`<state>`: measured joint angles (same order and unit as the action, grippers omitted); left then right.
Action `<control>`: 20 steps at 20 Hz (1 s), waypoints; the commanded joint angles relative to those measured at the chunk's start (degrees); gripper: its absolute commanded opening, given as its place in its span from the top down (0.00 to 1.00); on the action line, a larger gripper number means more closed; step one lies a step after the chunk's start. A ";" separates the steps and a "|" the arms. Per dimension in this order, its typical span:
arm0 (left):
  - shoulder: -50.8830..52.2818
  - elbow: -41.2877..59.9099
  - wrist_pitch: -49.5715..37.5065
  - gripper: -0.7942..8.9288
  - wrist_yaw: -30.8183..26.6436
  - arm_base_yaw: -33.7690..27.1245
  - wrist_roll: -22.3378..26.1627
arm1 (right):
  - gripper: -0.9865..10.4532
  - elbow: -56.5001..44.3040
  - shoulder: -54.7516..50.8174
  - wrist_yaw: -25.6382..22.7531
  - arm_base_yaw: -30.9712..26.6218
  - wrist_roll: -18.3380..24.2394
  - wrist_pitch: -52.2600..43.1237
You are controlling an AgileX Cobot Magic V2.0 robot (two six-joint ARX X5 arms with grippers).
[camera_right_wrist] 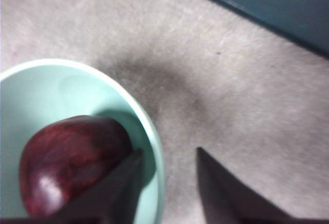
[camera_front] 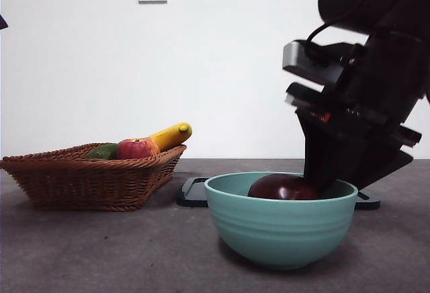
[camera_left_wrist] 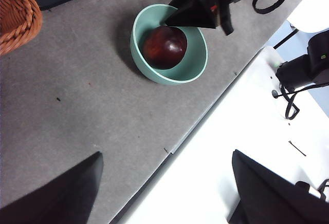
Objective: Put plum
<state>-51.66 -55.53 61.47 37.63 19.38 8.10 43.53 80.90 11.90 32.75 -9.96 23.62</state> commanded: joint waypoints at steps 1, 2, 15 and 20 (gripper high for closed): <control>-0.28 -0.61 -0.46 0.51 0.33 0.26 0.85 | 0.88 0.28 1.07 -0.13 0.96 -0.57 -1.11; -0.28 -0.61 -0.50 0.51 0.33 0.26 0.85 | 0.91 0.35 1.03 -0.13 1.16 -0.59 -1.51; -0.28 -0.61 -1.14 0.51 0.33 0.26 0.66 | 0.91 12.35 1.68 1.16 -1.46 -0.59 2.67; -0.28 -0.61 -1.22 0.51 0.33 0.26 0.63 | 0.91 23.54 9.46 1.11 -8.24 2.95 5.49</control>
<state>-51.66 -55.53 60.77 37.63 19.38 8.08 66.30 89.82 13.04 23.99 -8.14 29.56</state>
